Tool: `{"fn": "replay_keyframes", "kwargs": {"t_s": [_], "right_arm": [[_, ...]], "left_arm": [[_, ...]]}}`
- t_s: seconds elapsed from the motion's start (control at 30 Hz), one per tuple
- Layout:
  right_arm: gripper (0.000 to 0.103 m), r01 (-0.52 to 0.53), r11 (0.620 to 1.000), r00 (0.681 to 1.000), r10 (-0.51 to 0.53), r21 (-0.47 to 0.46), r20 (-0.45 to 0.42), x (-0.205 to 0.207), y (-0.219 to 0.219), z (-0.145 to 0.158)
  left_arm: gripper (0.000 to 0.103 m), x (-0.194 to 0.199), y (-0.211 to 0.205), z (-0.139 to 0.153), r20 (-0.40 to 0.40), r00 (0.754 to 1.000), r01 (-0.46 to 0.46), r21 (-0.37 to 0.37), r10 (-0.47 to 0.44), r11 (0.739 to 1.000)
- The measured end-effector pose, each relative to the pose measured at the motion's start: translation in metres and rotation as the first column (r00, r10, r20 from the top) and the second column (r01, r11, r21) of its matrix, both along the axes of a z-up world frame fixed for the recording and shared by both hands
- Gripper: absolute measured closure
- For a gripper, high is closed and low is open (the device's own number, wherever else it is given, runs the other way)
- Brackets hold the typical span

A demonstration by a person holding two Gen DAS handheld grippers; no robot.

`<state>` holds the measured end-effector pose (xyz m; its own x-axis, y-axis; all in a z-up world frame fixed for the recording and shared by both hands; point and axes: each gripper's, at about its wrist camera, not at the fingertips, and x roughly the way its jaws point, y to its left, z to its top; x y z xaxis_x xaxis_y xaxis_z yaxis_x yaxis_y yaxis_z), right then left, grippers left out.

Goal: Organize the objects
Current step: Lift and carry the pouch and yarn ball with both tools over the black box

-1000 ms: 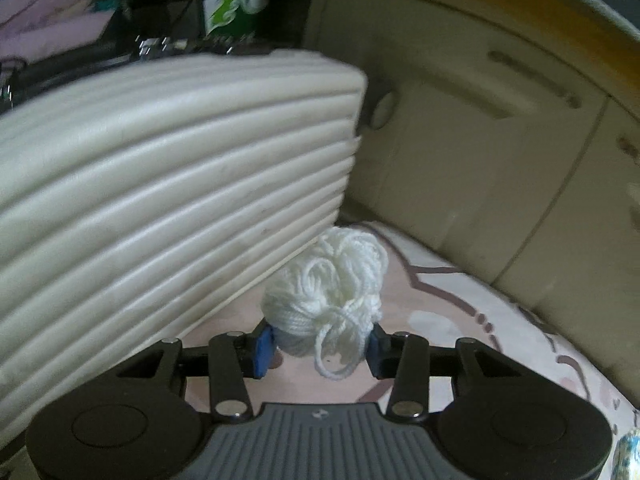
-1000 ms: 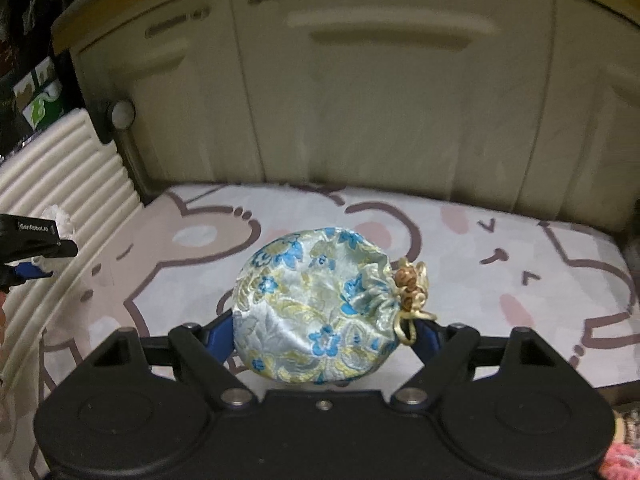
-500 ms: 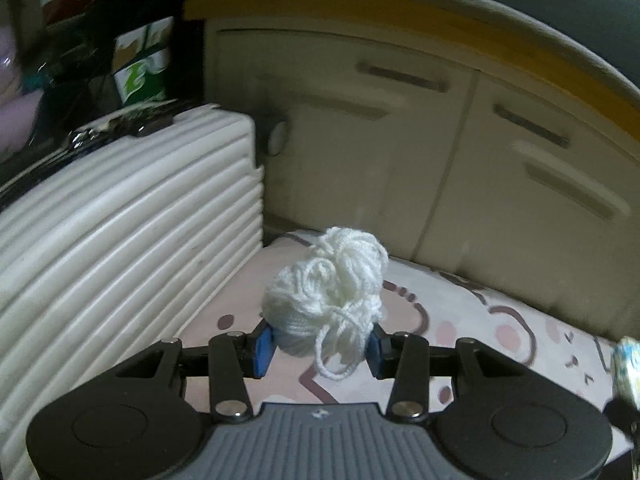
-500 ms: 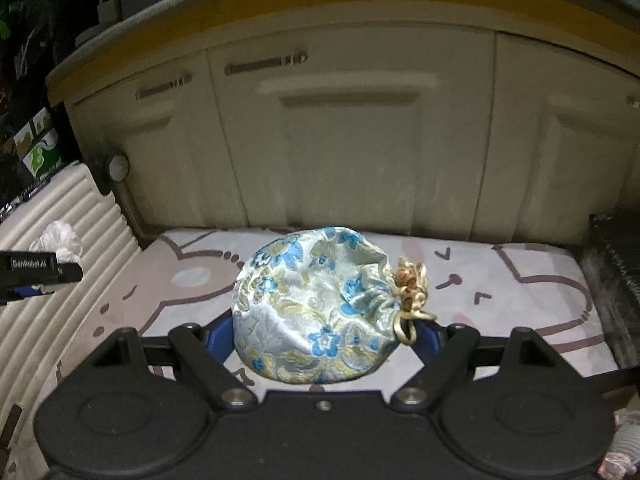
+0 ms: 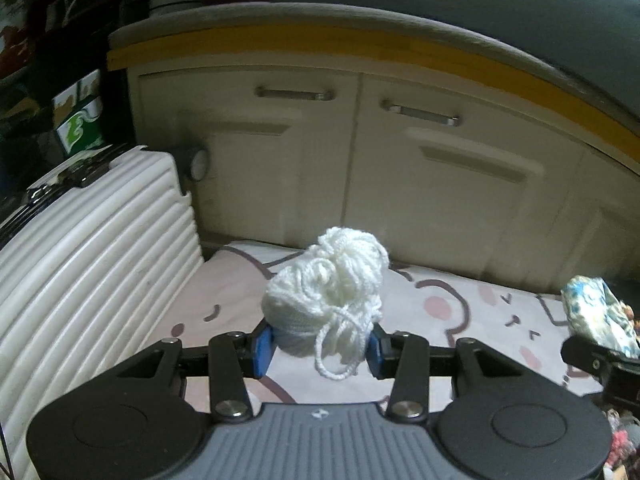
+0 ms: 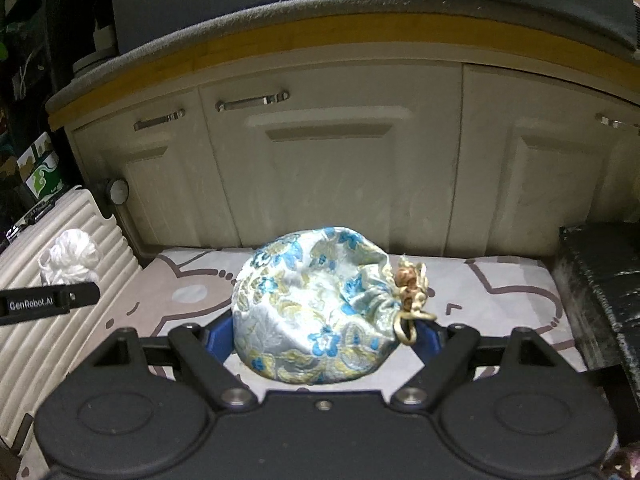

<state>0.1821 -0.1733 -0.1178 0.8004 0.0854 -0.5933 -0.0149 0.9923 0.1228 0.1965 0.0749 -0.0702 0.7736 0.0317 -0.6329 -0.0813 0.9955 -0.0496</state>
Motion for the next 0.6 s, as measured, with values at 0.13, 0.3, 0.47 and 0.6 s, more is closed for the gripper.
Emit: {"fn": "replay_keyframes", "kwargs": {"t_s": [0.13, 0.3, 0.47, 0.6], "right_arm": [[0.017, 0.006, 1.000, 1.000, -0.006, -0.015, 0.005, -0.008, -0.006, 0.008], [0.017, 0.034, 0.999, 0.999, -0.034, -0.022, 0.007, -0.017, -0.017, 0.015], [0.017, 0.069, 0.997, 0.998, -0.069, -0.040, -0.001, -0.026, -0.030, 0.019], [0.017, 0.089, 0.995, 0.996, -0.089, -0.053, -0.003, -0.031, -0.040, 0.022]], "left_arm": [[0.057, -0.005, -0.015, 0.004, 0.002, 0.999, 0.042, 0.001, -0.042, 0.999], [0.057, -0.008, -0.033, 0.007, 0.000, 0.997, 0.082, 0.003, -0.082, 0.997], [0.057, -0.009, -0.050, 0.007, -0.007, 0.993, 0.115, -0.001, -0.115, 0.993], [0.057, -0.009, -0.064, 0.008, -0.007, 0.989, 0.146, -0.005, -0.146, 0.989]]}}
